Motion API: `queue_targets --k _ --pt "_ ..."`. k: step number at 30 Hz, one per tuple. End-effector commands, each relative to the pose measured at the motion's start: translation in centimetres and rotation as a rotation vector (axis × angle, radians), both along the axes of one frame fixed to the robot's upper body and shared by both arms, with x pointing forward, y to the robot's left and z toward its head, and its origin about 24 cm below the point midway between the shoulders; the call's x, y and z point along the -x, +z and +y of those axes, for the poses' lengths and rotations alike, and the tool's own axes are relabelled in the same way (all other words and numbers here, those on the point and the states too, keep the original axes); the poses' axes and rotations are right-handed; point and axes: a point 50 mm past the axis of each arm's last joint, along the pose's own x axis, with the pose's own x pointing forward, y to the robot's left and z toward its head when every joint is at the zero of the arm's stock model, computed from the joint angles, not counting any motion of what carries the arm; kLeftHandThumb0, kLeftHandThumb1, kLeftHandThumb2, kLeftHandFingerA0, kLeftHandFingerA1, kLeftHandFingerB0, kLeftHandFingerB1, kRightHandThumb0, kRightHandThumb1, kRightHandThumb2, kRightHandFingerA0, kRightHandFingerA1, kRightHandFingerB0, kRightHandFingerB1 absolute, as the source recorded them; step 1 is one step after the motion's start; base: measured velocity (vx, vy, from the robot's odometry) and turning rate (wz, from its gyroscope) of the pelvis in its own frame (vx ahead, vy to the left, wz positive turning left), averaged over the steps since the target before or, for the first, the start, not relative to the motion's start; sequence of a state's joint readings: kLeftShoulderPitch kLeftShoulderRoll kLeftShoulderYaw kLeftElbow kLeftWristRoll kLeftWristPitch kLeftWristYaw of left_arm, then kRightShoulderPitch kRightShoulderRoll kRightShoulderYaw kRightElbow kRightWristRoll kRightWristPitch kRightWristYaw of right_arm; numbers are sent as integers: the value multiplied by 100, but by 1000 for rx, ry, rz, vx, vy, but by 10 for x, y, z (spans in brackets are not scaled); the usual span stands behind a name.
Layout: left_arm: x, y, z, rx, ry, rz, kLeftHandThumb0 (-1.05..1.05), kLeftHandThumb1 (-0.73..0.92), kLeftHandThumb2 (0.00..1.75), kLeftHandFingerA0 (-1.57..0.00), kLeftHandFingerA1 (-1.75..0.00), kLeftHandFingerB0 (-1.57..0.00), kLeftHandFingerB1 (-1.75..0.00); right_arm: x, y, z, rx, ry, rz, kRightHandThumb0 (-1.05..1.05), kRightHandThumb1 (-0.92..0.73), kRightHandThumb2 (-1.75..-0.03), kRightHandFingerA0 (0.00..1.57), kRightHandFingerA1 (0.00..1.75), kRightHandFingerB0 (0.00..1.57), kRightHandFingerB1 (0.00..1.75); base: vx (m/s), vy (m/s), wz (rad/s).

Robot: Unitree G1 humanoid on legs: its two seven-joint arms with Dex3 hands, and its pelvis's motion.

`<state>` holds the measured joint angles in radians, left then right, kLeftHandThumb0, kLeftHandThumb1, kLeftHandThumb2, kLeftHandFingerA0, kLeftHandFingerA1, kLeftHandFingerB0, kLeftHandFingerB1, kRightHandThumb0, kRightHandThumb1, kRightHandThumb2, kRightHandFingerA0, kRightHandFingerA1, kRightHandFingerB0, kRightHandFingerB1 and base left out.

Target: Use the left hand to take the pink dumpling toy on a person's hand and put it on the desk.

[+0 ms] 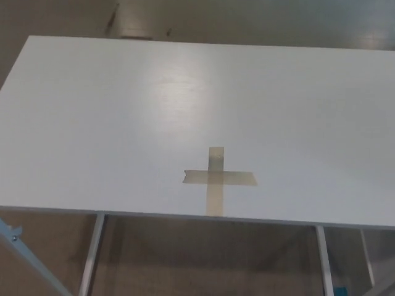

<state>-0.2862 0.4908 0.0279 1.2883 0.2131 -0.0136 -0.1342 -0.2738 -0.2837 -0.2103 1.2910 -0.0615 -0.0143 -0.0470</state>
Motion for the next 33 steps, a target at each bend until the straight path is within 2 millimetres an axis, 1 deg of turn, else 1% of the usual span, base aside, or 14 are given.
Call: queue_targets --k 1,7,8,9,16,17,18,19,30,31,33 --pt "6 -3 0 29 -2 14 -30 65 59 -72 -45 -40 -35 6 -2 -4 4 -30 7 -23 -73 -61 70 47 55 42 0 0 0" --pt "8 -4 1 21 -15 21 -30 67 62 -73 -46 -41 -36 8 -3 -3 43 -26 20 -23 -73 -61 70 47 55 42 0 0 0" --pt "8 -4 1 20 -15 20 -30 65 60 -73 -46 -41 -35 8 -3 -3 50 -24 22 -23 -73 -61 70 47 55 42 0 0 0" --pt "9 -4 1 19 -14 21 -39 54 76 -68 -57 -36 -45 9 -3 -3 67 -13 28 -21 -72 -61 70 47 55 42 0 0 0" --pt "10 -5 1 17 -12 25 -39 53 76 -68 -57 -34 -45 11 -4 -3 85 3 41 -20 -73 -61 70 47 55 42 0 0 0" --pt "10 -5 1 18 -10 24 -31 65 60 -75 -48 -39 -35 11 -4 -3 83 1 40 -20 -73 -61 70 47 55 42 0 0 0" --pt "10 -5 1 19 -9 23 -31 65 60 -75 -48 -39 -35 11 -4 -3 80 -1 39 -20 -73 -61 70 47 55 42 0 0 0" --pt "9 -4 1 18 -9 20 -38 53 77 -69 -59 -33 -45 10 -4 -3 76 -8 34 -20 -73 -61 71 47 55 42 0 0 0" --pt "9 -4 0 22 -8 18 -39 54 76 -68 -57 -36 -45 10 -4 -3 69 -11 32 -21 -73 -61 71 47 55 42 0 0 0" --pt "8 -4 0 21 -8 20 -31 65 60 -74 -46 -41 -35 10 -4 -3 71 -5 35 -21 -73 -61 71 47 55 42 0 0 0" --pt "8 -4 0 20 -12 21 -31 65 60 -74 -46 -40 -35 10 -4 -3 68 -4 34 -21 -73 -61 71 47 56 42 0 0 0"
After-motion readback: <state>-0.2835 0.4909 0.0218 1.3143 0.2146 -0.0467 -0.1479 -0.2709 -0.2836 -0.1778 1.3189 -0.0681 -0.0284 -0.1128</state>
